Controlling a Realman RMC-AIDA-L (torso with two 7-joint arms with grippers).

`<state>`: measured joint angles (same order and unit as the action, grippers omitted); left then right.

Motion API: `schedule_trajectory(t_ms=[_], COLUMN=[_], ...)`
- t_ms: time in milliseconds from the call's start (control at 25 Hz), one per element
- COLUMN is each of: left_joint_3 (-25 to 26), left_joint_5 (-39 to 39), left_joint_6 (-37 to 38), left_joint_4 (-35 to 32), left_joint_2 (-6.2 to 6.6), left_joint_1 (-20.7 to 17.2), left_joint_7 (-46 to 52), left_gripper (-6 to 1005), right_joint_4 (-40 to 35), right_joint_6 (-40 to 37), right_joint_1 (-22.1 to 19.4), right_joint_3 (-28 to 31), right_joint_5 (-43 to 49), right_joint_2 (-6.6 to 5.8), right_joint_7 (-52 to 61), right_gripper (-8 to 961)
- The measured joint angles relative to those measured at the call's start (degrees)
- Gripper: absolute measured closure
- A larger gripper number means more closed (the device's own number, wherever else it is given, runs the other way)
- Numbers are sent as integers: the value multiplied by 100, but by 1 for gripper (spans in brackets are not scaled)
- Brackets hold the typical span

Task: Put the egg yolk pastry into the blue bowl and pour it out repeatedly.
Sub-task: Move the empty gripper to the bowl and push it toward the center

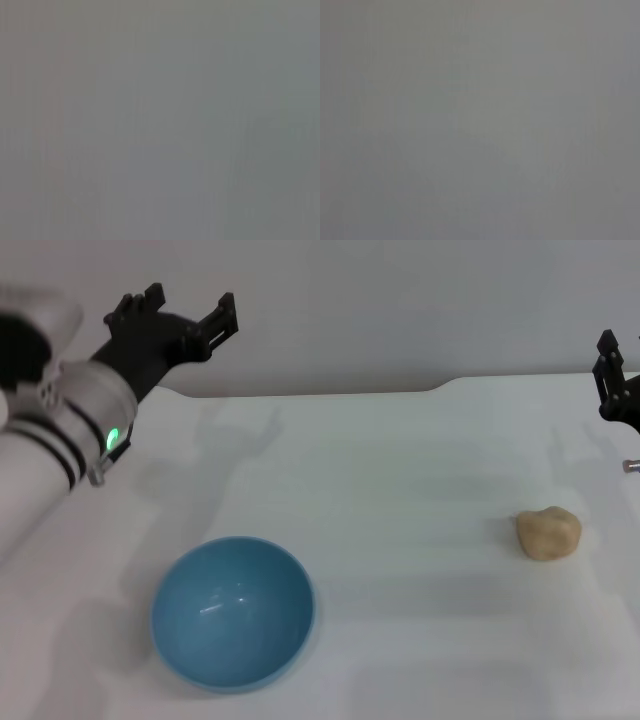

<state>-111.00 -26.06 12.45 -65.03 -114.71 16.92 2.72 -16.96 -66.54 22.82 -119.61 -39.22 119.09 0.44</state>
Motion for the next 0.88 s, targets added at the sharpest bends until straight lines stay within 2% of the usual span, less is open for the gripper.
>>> schedule_trajectory(t_ms=[200, 320, 360, 480, 560, 680, 880], left_joint_3=[838, 1353, 1792, 1884, 2170, 2381, 2667], left_joint_5=[187, 195, 158, 149, 150, 164, 286], left_joint_6=[-2656, -4193, -5681, -6037, -7182, -8192, -10039], left_joint_4=[-1324, -2007, -2611, -2740, -3088, -3268, -3303], left_joint_2=[-96, -227, -286, -285, -278, -276, -282], left_joint_1=[27, 66, 188, 236, 413, 628, 1246], left_joint_7=[-179, -581, -1043, -1119, -1335, -1587, -1778], left_gripper=[140, 140, 140, 140, 139, 139, 139], right_joint_4=[0, 0, 0, 0, 0, -13, -18], right_joint_6=[0, 2, 6, 7, 8, 10, 10], right_joint_1=[-13, -4, 29, 46, 52, 80, 116], right_joint_3=[-1, -1, 3, 16, 24, 36, 43], right_joint_5=[-1, -2, -3, -5, -5, -5, -4], right_joint_2=[0, 0, -1, -7, -10, -20, -26], right_joint_7=[0, 0, 0, 0, 0, 0, -1], right_gripper=[561, 561, 561, 561, 562, 562, 562])
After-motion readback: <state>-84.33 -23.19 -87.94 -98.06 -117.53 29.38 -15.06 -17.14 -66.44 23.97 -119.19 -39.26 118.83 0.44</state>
